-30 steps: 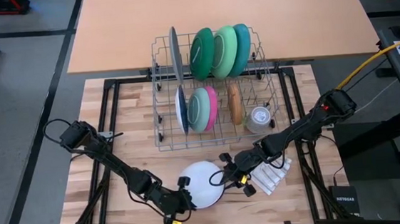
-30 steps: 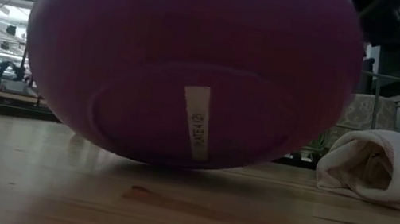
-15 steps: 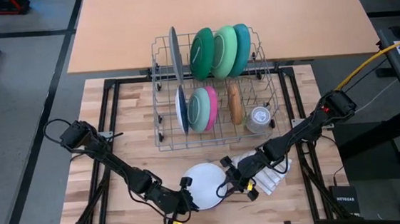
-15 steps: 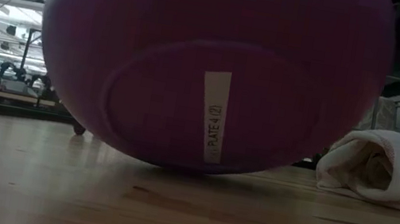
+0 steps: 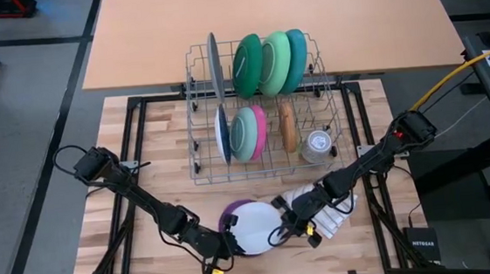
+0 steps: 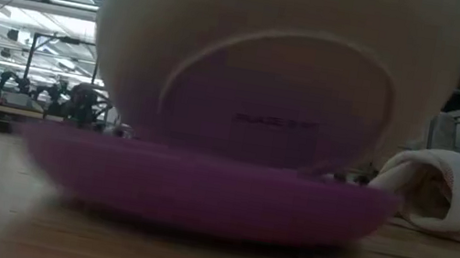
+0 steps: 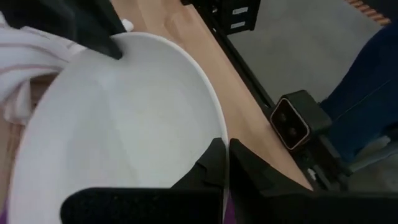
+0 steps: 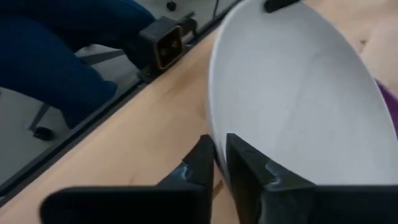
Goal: Sort dishes
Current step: Put the white plate in the dish rack
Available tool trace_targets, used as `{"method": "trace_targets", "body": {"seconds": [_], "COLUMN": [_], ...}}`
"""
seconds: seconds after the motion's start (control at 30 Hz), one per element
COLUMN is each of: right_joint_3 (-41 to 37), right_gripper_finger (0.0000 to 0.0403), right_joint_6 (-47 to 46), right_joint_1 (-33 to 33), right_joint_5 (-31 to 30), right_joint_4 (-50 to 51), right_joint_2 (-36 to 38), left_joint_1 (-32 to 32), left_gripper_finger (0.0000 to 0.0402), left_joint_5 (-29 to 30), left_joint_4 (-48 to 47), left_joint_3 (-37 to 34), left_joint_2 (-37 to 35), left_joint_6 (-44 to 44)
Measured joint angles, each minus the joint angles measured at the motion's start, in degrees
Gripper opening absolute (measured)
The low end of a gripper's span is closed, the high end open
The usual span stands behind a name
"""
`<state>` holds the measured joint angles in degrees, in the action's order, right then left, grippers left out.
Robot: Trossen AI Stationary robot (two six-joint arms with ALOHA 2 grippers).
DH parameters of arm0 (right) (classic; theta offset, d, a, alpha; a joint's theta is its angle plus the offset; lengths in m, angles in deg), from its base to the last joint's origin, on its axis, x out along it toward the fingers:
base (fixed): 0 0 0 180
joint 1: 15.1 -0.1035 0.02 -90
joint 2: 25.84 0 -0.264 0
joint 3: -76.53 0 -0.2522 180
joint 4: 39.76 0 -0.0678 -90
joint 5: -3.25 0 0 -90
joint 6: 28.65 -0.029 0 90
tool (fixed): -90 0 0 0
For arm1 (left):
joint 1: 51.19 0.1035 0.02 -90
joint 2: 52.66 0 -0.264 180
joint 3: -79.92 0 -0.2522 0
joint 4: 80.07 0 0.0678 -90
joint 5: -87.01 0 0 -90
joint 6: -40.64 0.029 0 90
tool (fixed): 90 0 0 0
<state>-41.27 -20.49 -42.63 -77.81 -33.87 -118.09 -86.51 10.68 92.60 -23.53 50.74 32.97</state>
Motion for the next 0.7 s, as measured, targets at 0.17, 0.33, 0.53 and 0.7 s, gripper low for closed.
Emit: {"method": "trace_targets", "body": {"seconds": [0.17, 0.33, 0.53, 0.7], "right_joint_3": [0.0, 0.0, 0.0, 0.1], "right_gripper_finger": [0.0022, 0.0022, 0.0019, 0.0017], "right_joint_6": [0.1, -0.1, -2.3, -4.4], "right_joint_1": [-0.1, 0.0, 0.0, 0.4], "right_joint_5": [1.9, 2.5, 2.8, 0.7], "right_joint_4": [-0.2, -0.8, -1.7, -3.1], "right_joint_2": [0.0, 0.0, 0.0, 0.0], "left_joint_1": [0.4, 0.8, 0.8, 1.0], "left_gripper_finger": [0.0000, 0.0002, 0.0025, 0.0041], "left_joint_5": [0.0, 0.0, 1.8, 5.6], "left_joint_4": [-0.1, -0.1, -0.3, -1.0], "left_joint_3": [0.0, 0.0, 0.0, 0.0], "left_joint_2": [0.0, 0.0, -0.4, -3.6], "left_joint_6": [2.2, 2.2, 0.8, 0.6]}}
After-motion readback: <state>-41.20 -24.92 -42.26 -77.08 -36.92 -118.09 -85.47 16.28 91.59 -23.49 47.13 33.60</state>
